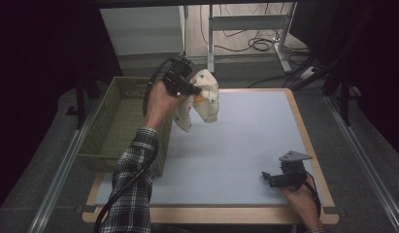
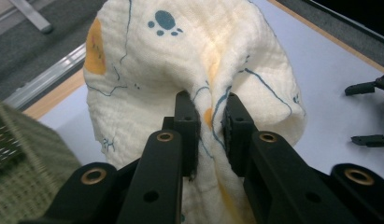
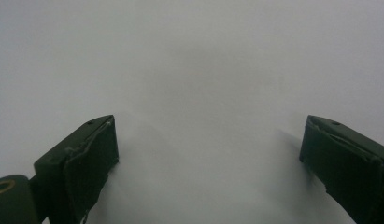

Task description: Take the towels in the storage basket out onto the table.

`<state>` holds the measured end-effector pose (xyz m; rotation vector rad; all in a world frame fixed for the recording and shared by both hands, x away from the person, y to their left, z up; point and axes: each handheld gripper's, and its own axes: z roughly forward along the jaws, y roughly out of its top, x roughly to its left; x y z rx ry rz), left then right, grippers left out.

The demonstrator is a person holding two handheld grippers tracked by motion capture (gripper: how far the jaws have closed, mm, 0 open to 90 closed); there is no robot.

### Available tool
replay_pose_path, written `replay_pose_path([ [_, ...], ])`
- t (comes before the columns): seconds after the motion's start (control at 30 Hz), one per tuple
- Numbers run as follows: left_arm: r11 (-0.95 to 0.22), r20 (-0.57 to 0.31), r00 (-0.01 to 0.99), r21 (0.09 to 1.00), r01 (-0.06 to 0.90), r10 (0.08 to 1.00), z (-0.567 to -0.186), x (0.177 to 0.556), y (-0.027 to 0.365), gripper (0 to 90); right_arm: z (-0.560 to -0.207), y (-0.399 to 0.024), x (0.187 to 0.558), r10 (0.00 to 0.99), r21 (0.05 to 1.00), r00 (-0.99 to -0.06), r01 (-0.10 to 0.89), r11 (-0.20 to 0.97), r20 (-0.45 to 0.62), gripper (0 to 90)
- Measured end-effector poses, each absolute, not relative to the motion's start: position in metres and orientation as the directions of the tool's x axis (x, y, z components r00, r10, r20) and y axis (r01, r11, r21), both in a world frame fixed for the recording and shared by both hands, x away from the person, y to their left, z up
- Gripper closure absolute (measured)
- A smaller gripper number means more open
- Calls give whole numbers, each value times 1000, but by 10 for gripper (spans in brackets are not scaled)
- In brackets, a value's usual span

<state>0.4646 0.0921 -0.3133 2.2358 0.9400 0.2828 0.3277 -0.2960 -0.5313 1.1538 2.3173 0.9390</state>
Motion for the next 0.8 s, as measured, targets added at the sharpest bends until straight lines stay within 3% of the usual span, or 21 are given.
replay_pose_path([
  [0.8,-580,-104,772,600,551,627,-411,479,21,790,-531,-296,328,809,711,-587,550,438,-44,43],
])
